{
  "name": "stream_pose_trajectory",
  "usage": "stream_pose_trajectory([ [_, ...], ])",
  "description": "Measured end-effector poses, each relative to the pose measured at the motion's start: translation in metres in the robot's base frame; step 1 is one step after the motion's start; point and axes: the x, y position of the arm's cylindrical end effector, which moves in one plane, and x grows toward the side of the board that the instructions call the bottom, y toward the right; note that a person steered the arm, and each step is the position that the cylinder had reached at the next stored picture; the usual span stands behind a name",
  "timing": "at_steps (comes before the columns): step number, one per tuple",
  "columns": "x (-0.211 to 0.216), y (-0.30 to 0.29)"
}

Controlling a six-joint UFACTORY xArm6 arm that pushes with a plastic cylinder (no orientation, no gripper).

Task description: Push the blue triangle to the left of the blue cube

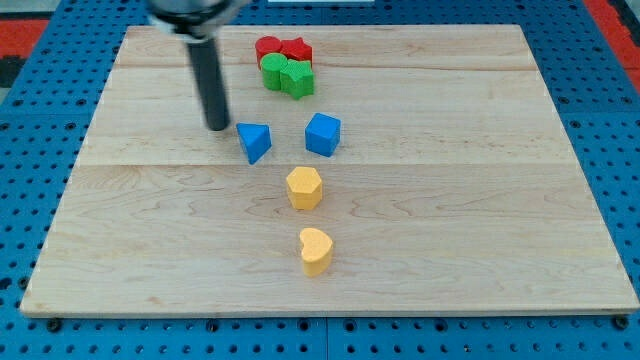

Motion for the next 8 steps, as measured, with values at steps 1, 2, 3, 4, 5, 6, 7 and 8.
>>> stream_pose_trajectory([
  [1,0.033,-0.021],
  [2,0.052,0.042],
  [3,0.029,0.081],
  [4,0.024,0.085],
  [5,0.024,0.072],
  [6,0.02,0.072],
  [7,0.02,0.072],
  [8,0.02,0.073],
])
